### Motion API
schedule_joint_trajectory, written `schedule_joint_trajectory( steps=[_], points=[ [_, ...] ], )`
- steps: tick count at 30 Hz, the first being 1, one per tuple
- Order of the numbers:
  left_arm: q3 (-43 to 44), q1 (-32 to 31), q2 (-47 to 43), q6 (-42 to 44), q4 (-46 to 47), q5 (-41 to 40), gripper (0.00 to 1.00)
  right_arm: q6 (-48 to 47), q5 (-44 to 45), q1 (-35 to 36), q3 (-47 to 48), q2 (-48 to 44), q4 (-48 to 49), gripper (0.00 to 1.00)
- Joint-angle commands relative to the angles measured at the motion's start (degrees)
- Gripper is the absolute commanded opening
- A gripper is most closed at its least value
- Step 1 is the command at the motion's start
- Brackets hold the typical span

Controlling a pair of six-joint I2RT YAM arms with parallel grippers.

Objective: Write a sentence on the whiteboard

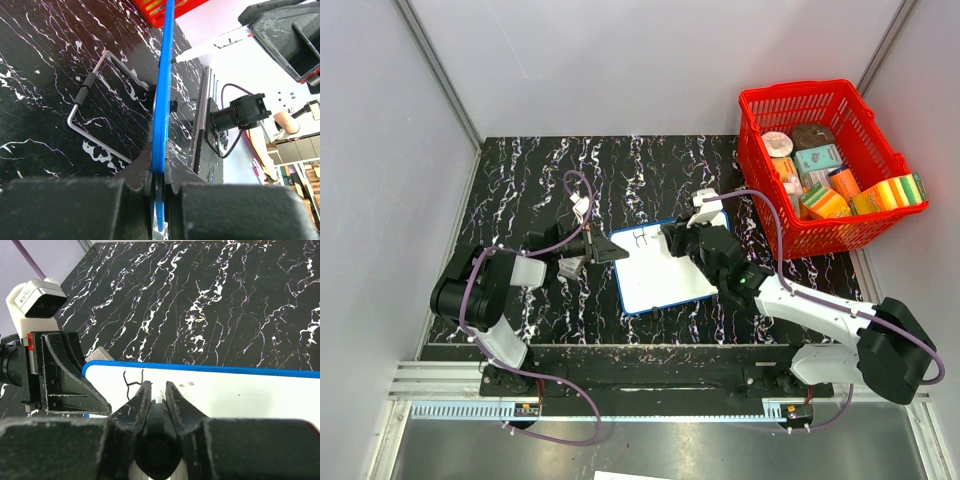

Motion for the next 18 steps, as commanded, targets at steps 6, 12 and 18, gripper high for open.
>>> schedule_joint_trajectory(
  steps=[6, 12, 18],
  points=[
    [0.5, -0.3, -1.0, 6.1, -1.0, -2.6, 0.0, -0.3, -2.6, -0.5, 1.9, 1.1, 2.1, 0.0],
    [0.6, -0.3, -1.0, 6.1, -1.2, -2.6, 0.0, 0.0, -3.7, -0.5, 2.1, 1.8, -0.1, 0.0],
    [0.6, -0.3, -0.9, 6.2, -1.2, -2.6, 0.0, 0.5, -4.4, -0.5, 1.2, 1.3, -1.5, 0.0]
  ],
)
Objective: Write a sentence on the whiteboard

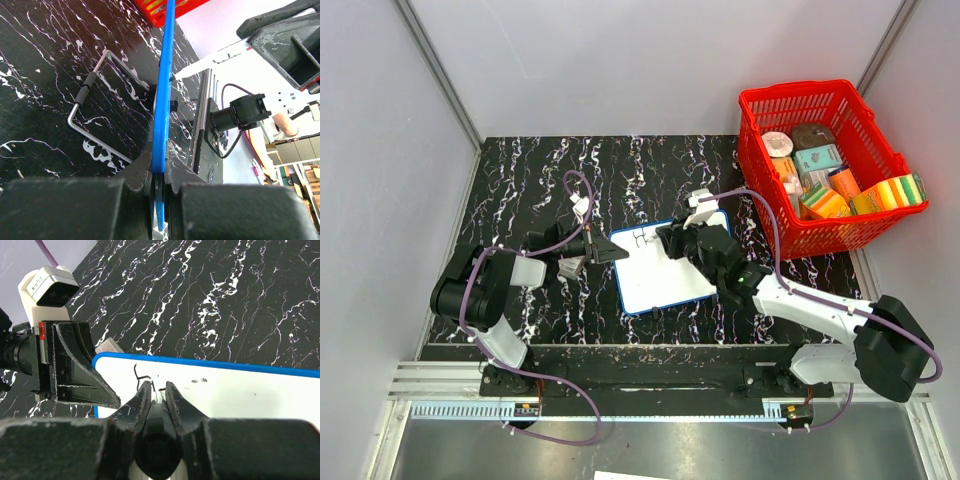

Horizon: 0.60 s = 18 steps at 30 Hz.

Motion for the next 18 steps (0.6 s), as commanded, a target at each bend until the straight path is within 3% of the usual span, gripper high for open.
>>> schedule_joint_trajectory(
  steps=[1, 18],
  points=[
    [0.6, -0.4, -1.0, 6.2, -0.9, -2.5, 0.0, 0.1, -0.5, -0.4, 0.6, 0.2, -1.5, 0.0],
    [0.8, -0.5, -1.0, 6.6, -1.7, -2.5, 0.0, -0.8, 2.6, -0.4, -1.1, -1.9, -2.3, 0.0]
  ],
)
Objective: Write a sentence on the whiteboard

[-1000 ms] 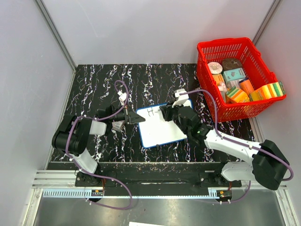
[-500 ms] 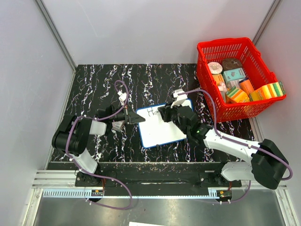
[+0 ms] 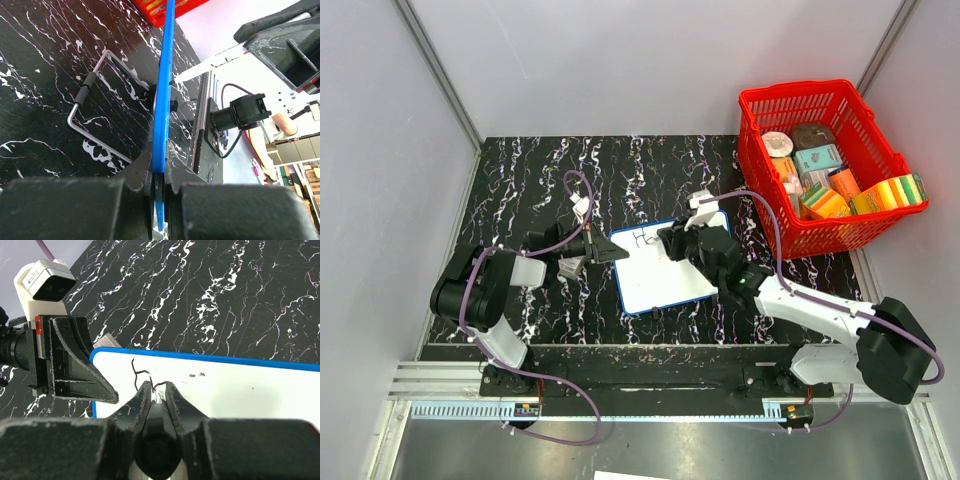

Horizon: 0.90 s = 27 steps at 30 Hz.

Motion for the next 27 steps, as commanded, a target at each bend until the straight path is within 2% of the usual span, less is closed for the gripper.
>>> schedule_joint_trajectory(
  steps=[1, 10, 27],
  points=[
    [0.8, -0.5, -0.9, 6.5, -1.5, -2.7, 0.0, -0.9, 3.4, -0.4, -0.9, -1.2, -1.1, 0.0],
    [0.8, -0.5, -1.0, 6.6, -1.8, -2.7, 0.0, -0.2, 5.9, -0.9, 0.0, -1.3, -0.6, 0.0],
    [0.9, -0.6, -1.2, 7.1, -2.3, -2.8, 0.0, -0.2, 5.0, -1.9, 2.6, -0.2, 0.6, 0.0]
  ],
)
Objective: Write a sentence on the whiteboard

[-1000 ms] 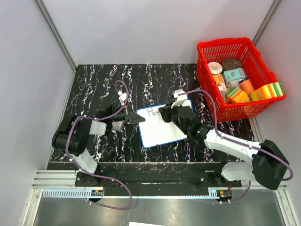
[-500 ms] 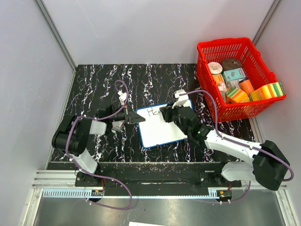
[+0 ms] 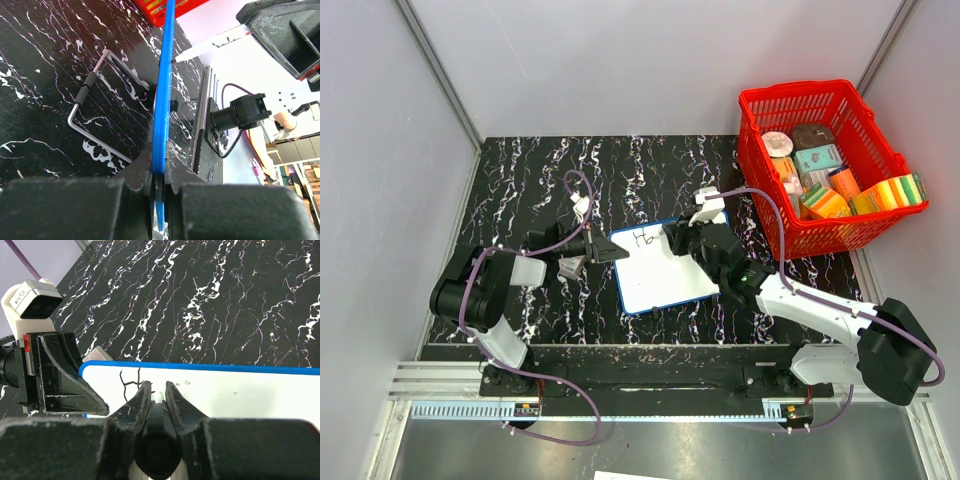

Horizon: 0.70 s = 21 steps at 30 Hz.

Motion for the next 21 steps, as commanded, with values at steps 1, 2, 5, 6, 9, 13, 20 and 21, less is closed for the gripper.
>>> schedule_joint_trajectory(
  steps=[1, 2, 5, 6, 9, 13, 20, 21],
  points=[
    [0.5, -0.5, -0.9, 6.8, -1.4, -2.6, 0.0, -0.7, 1.9, -0.8, 2.2, 0.3, 0.4, 0.0],
    [0.5, -0.5, -1.0, 6.7, -1.3, -2.7, 0.0, -0.7, 1.9, -0.8, 2.1, 0.2, 0.3, 0.0],
    [0.5, -0.5, -1.1, 7.0, -1.8, -2.8, 0.0, -0.5, 1.2, -0.8, 1.4, 0.0, -0.1, 0.0],
    [0.6, -0.5, -1.2, 7.0, -1.8, -2.9, 0.0, -0.5, 0.9, -0.8, 1.3, -0.2, -0.7, 0.0],
    [0.6, -0.5, -1.2, 7.1, -2.0, -2.8, 0.0, -0.3, 0.4, -0.8, 0.4, -1.1, -1.1, 0.0],
    [0.6, -0.5, -1.2, 7.1, -2.1, -3.0, 0.0, -0.2, -0.6, -0.8, -0.4, -1.6, -2.2, 0.0],
    [0.6, -0.5, -1.2, 7.3, -2.4, -2.9, 0.0, 0.1, -1.1, -0.8, -1.5, -2.6, -2.9, 0.0],
    [0.6, -0.5, -1.2, 7.4, -2.4, -3.0, 0.0, 0.2, -1.1, -0.8, -1.7, -2.7, -3.1, 0.0]
  ],
)
